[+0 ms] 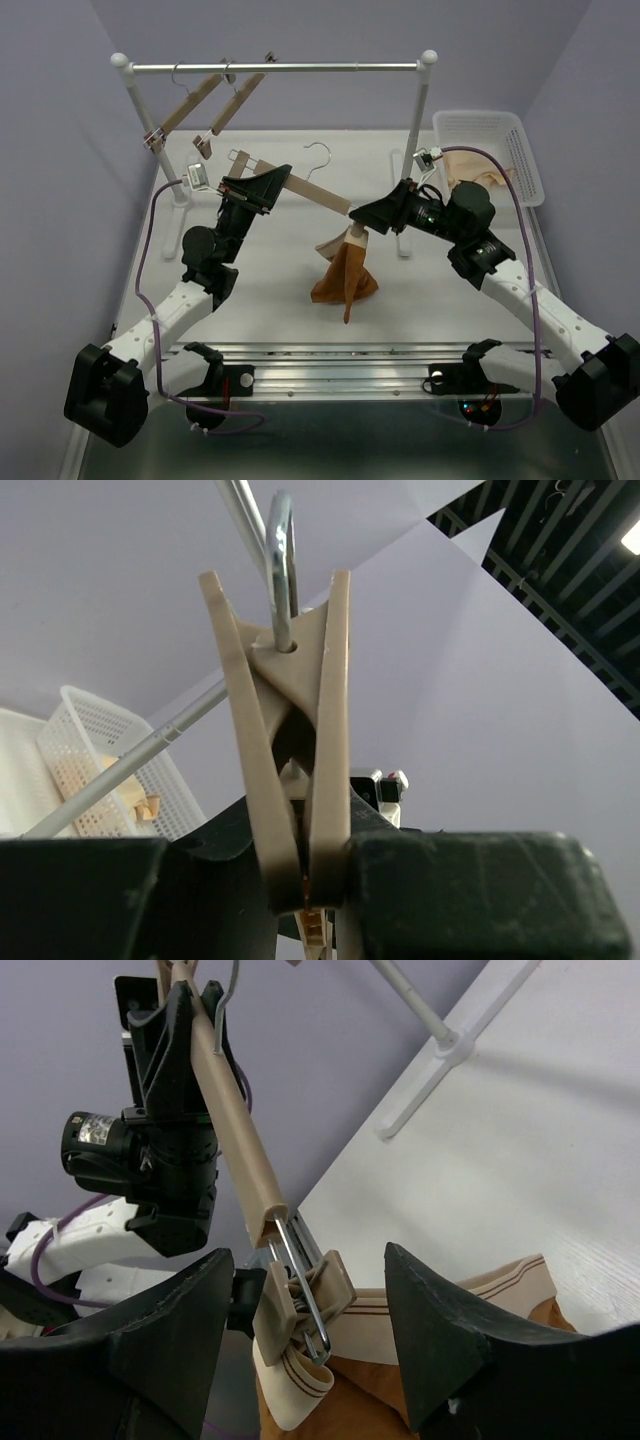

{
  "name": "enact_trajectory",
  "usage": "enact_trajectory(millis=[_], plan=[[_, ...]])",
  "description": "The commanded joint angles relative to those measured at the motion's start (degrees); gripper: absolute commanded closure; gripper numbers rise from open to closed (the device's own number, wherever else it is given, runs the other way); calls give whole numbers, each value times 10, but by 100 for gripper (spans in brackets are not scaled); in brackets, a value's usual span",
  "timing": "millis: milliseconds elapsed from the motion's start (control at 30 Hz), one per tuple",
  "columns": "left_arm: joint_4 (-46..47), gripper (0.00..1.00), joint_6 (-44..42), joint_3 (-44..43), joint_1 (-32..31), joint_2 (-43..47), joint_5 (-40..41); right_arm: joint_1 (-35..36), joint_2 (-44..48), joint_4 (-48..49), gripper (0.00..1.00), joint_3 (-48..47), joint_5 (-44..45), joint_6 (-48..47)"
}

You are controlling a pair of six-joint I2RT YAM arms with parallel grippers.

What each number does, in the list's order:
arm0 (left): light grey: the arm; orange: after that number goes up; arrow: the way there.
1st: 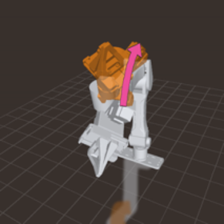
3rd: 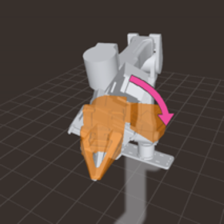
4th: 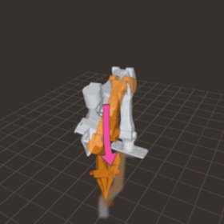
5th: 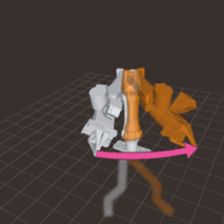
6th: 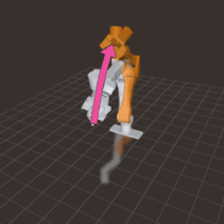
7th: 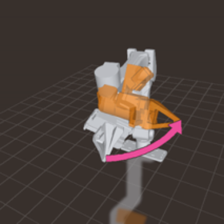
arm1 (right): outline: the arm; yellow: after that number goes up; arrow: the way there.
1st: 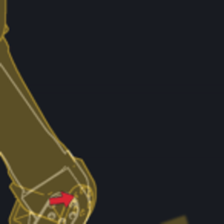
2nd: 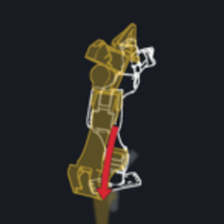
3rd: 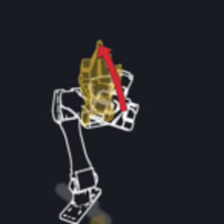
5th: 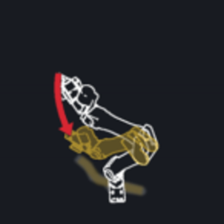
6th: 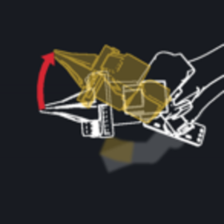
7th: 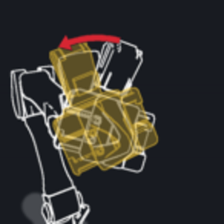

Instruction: Remove the underwear clipped to the hanger

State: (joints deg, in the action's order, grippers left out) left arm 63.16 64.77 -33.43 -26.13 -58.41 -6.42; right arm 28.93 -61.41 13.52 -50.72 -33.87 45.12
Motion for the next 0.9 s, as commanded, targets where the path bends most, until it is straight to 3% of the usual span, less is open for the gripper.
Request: enact_trajectory(millis=[0, 33, 233, 633, 767, 800, 833, 867], plan=[[62, 100, 16, 8, 4, 8, 19, -2, -12, 64, 37, -13, -40, 12], [61, 100, 16, 9, 4, 8, 22, -2, -12, 63, 44, -14, -39, 12], [53, 100, 16, 12, 4, 8, 33, -2, -1, 63, 61, -19, -37, 2], [22, 100, 30, -1, 4, -8, 33, -2, -6, 63, 84, -29, -1, 14], [-13, 87, 32, -13, 4, -16, 26, -2, -9, 63, 84, -35, 12, 20], [-16, 81, 32, -15, 4, -17, 23, -7, -8, 63, 88, -37, 16, 24], [-18, 76, 33, -16, 4, -20, 20, -7, -7, 63, 99, -37, 23, 27], [-20, 70, 33, -16, 4, -25, 12, -7, -6, 63, 99, -36, 40, 29]])
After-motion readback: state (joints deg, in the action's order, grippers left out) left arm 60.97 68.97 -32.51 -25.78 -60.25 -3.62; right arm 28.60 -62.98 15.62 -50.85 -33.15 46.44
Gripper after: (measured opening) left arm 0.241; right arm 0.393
